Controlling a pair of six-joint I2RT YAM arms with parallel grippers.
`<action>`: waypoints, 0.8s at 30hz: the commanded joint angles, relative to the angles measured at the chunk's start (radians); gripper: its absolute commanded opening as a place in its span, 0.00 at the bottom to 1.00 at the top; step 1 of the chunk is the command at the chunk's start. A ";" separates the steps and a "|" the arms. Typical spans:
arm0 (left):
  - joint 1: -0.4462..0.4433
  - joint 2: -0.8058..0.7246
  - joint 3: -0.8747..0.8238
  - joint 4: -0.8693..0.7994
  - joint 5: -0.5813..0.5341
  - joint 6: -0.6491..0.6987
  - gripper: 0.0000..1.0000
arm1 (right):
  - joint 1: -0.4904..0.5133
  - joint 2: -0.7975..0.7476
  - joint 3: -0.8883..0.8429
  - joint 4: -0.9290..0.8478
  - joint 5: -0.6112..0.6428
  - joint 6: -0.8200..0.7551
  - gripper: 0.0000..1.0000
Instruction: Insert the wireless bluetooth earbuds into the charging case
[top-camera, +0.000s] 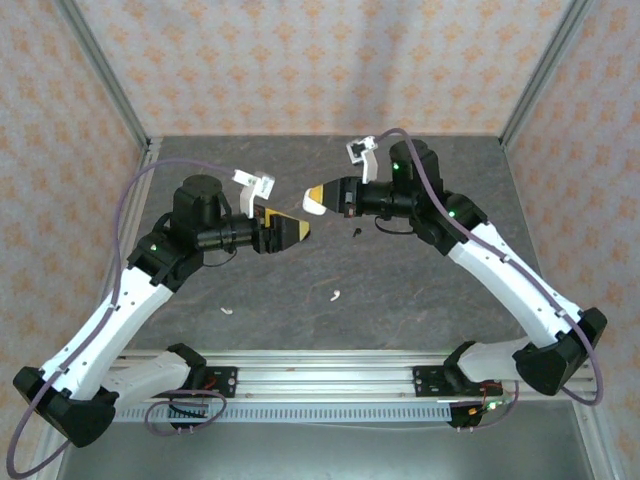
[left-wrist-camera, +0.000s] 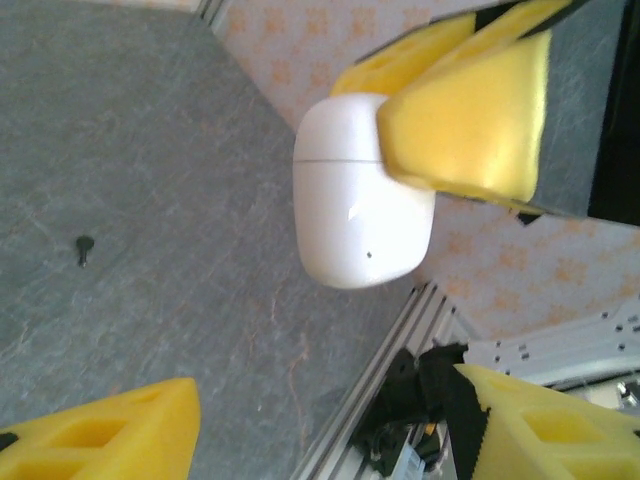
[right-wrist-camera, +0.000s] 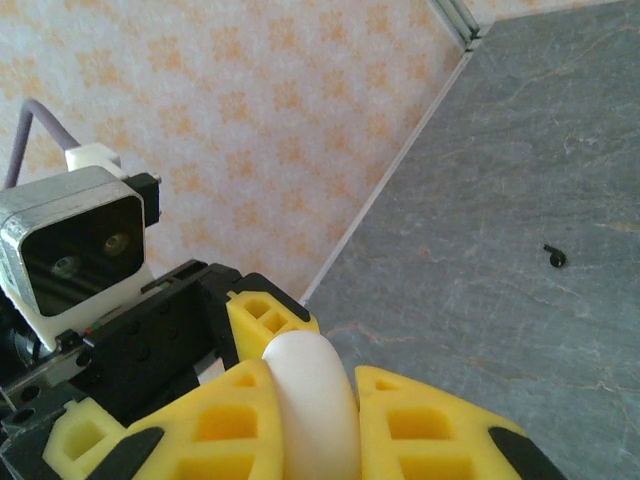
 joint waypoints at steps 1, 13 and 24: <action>0.027 -0.020 -0.029 0.077 0.117 0.002 0.62 | -0.002 0.014 0.043 -0.067 -0.064 -0.122 0.05; 0.048 0.012 -0.090 0.351 0.232 -0.181 0.45 | -0.003 0.008 0.002 0.029 -0.151 -0.101 0.05; 0.047 0.014 -0.116 0.386 0.248 -0.202 0.33 | -0.003 0.007 -0.017 0.109 -0.158 -0.053 0.05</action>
